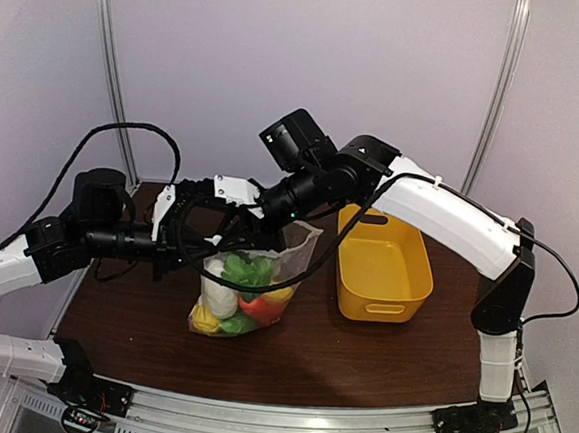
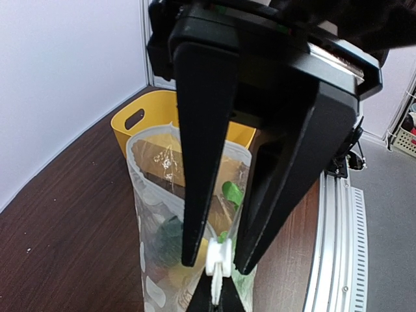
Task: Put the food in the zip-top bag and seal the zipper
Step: Zip the zipper on the zipper food storage bag.
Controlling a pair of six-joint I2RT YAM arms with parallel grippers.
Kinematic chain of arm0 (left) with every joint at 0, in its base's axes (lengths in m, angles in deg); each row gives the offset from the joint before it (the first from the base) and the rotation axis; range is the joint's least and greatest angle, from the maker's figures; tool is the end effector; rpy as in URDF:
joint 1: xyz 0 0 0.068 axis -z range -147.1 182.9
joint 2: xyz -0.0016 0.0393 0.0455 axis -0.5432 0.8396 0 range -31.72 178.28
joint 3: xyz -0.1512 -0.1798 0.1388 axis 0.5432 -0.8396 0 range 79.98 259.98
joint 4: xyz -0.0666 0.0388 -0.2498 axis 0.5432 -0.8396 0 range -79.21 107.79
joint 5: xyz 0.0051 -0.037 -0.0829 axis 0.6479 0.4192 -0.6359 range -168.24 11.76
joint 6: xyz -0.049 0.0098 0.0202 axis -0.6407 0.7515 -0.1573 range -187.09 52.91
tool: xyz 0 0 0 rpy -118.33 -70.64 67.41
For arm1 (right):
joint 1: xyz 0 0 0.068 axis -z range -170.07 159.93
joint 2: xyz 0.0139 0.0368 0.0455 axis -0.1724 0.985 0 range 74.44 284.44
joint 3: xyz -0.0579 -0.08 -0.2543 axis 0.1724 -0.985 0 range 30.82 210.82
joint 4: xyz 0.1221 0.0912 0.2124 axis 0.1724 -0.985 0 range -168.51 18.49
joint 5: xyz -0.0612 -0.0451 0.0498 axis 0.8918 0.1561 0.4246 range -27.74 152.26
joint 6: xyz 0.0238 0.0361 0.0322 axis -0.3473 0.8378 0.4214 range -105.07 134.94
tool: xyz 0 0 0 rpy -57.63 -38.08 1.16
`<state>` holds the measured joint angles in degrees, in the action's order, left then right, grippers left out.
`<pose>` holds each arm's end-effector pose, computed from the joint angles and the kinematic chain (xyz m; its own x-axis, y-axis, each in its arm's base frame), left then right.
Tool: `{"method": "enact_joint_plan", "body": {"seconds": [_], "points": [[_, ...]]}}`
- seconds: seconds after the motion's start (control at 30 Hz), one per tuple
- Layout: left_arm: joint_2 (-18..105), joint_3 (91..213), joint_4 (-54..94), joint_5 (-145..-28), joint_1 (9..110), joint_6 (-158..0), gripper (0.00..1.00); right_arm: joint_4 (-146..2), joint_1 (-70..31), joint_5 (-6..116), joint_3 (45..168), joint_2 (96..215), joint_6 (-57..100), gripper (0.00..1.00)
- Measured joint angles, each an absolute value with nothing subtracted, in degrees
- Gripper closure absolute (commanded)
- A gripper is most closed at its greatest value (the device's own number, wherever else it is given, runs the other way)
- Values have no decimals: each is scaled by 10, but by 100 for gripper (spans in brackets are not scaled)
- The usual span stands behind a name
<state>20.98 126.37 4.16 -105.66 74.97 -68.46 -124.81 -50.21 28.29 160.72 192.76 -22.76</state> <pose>0.1445 -0.1524 0.3202 -0.2749 0.2197 -0.9360 0.9099 0.3742 -0.1794 0.2071 0.4005 0.3849 0.3045 -0.4881 -0.8180 -0.9360 -0.3123 -0.1621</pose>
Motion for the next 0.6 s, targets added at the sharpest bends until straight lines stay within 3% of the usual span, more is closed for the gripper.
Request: {"method": "enact_joint_plan", "body": {"seconds": [0.1,0.2,0.6], "points": [[210,1264,42,-1055,750,-685,100,-1243,-502,280,1607,1928,-220,86],[209,1264,41,-1054,750,-684,100,-1239,-502,278,1607,1928,-218,100],[176,1240,47,-1015,754,-665,100,-1237,-500,281,1607,1932,-235,100]]}}
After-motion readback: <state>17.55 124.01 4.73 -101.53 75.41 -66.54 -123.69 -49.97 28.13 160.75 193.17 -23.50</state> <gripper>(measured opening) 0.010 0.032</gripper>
